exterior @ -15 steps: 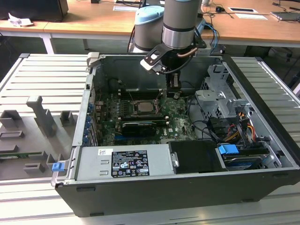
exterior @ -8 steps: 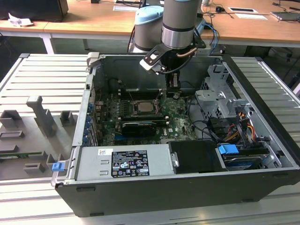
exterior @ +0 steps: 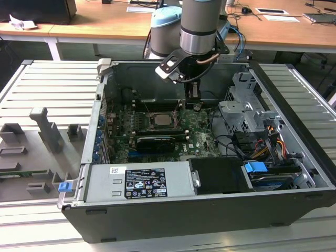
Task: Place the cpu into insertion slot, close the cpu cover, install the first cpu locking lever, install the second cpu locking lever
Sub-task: 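Close the cpu cover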
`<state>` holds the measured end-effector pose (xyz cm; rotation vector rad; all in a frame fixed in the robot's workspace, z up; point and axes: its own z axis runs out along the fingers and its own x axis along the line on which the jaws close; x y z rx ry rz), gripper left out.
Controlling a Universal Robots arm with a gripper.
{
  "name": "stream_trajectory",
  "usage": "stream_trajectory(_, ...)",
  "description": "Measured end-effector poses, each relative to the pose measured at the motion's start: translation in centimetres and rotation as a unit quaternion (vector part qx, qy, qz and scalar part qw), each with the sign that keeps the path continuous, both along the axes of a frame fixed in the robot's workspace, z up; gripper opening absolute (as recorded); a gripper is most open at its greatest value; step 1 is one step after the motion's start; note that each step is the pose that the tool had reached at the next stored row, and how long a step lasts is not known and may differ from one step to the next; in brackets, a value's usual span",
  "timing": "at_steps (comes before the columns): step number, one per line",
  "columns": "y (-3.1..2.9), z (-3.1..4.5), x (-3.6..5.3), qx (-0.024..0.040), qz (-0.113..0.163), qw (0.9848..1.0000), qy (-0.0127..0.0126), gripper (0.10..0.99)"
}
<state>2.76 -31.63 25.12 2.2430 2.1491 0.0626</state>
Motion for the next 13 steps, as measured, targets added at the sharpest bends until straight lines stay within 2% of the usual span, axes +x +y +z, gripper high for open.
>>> stream_trajectory(13,0.00,0.00,-0.51,0.0000,0.000,1.0000,0.0000,0.106)
